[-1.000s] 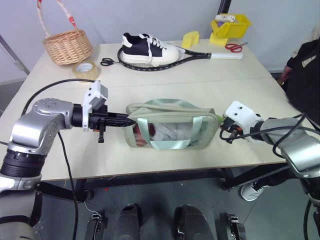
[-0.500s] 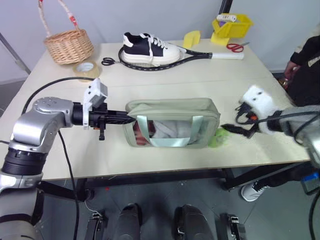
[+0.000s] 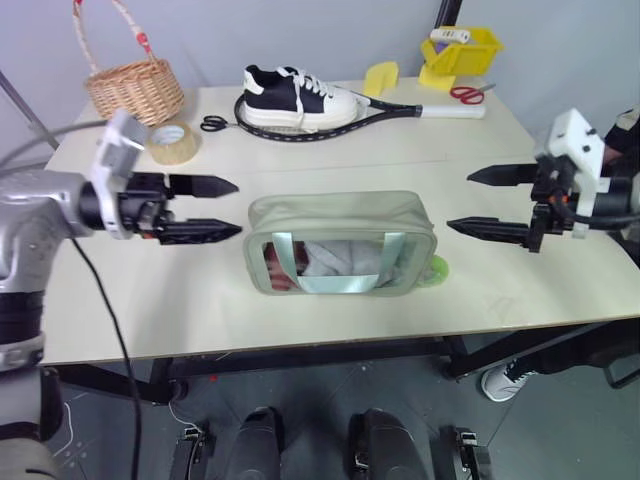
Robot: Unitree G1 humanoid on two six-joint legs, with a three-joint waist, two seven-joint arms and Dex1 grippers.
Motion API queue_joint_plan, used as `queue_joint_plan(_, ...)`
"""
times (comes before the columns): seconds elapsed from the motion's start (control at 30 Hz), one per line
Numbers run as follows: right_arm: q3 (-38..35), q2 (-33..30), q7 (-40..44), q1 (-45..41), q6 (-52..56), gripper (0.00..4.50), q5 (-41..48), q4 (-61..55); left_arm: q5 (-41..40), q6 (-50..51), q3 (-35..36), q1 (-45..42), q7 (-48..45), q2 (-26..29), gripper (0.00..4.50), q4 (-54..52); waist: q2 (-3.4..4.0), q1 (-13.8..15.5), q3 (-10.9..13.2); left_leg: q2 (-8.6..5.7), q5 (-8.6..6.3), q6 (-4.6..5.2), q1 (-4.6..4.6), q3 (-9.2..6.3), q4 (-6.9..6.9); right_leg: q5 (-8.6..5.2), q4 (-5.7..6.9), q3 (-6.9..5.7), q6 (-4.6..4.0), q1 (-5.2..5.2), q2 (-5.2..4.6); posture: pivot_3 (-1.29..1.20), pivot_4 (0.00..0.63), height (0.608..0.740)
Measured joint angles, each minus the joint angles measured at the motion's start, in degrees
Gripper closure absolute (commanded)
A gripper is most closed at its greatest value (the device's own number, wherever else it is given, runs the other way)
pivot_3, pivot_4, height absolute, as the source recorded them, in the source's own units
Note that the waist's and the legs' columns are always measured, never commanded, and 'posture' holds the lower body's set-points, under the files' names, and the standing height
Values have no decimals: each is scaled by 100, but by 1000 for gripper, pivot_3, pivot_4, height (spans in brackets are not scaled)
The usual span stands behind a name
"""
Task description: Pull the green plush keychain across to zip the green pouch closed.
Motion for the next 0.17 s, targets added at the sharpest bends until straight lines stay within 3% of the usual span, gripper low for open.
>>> queue_joint_plan(0.17,1,-1,24,101,-112,0,55,-108,219,-269,-26,106,-137,95,34,223,-1,18,1,0,0,0,-4,0,3,0,0,0,0,-1,0,0,150,740)
